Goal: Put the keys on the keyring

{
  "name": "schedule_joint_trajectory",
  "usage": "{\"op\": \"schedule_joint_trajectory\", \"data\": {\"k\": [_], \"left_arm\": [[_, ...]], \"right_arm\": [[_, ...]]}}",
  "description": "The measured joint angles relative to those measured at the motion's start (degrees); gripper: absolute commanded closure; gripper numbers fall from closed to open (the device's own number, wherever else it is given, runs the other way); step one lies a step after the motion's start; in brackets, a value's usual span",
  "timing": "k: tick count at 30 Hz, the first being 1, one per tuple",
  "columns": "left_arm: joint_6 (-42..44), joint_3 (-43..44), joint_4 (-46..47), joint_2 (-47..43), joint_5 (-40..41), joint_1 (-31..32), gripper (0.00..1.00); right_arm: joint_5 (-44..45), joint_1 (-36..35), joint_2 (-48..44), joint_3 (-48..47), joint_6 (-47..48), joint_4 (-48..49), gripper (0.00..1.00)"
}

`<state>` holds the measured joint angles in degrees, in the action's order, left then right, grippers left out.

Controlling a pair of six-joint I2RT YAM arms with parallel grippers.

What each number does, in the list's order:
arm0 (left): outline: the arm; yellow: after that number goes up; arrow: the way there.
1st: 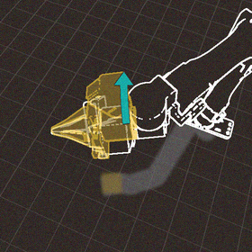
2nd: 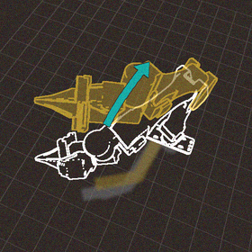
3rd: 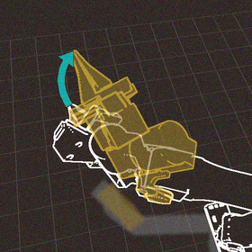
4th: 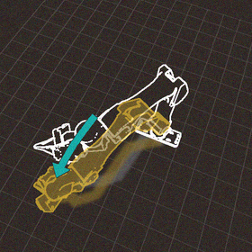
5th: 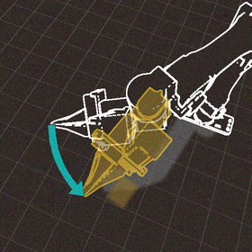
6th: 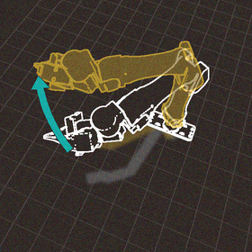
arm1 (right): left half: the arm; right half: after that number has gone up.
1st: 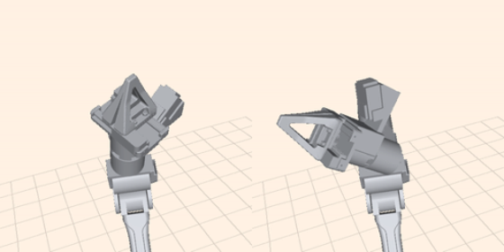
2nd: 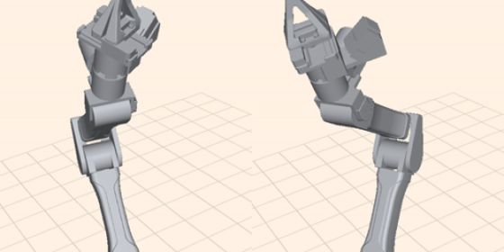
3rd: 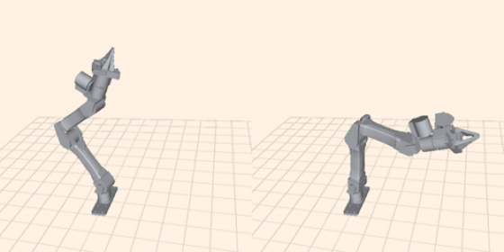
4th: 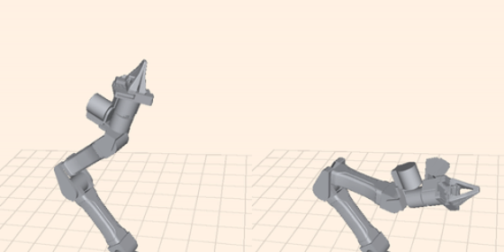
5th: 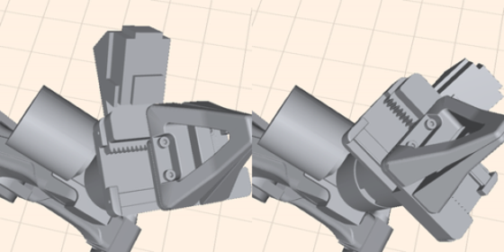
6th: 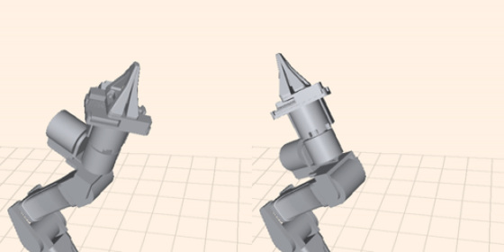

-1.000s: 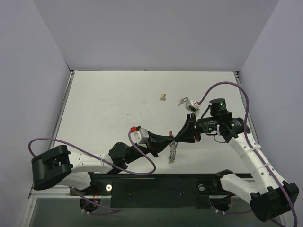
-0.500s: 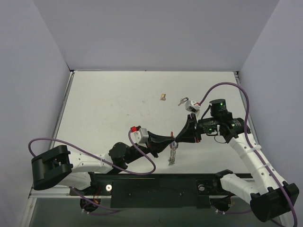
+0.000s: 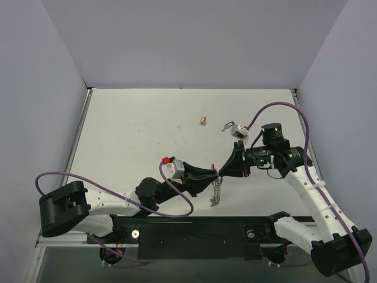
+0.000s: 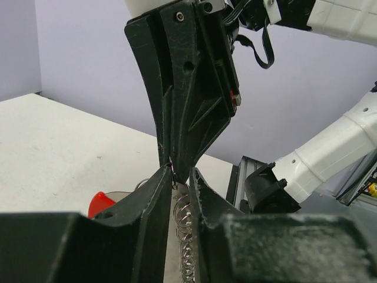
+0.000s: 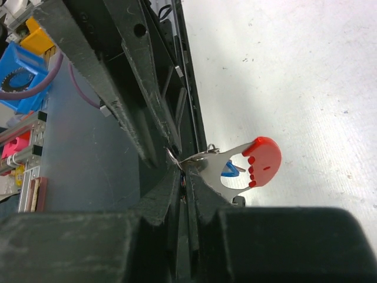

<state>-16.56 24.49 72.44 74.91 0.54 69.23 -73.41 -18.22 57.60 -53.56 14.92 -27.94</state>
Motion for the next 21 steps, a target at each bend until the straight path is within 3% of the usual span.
{"op": "schedule_joint_trajectory", "data": {"k": [12,18,21], "left_arm": [[0.7,0.0,-1.8,-7.3,-0.8,0.1,0.53],[3.2,6.3,-26.4,-21.4,3.7,-0.1,0.47],[4.6,11.1,-37.7,-23.7,4.7,-0.5,0.45]], "right_arm": [[5.2,1.0,0.1,-0.1,-2.4,0.9,1.0],[11.0,0.7,0.8,-4.2,4.3,-6.7,1.0],[14.8,-0.4,1.7,-8.1,9.3,-12.2,1.0]]}}
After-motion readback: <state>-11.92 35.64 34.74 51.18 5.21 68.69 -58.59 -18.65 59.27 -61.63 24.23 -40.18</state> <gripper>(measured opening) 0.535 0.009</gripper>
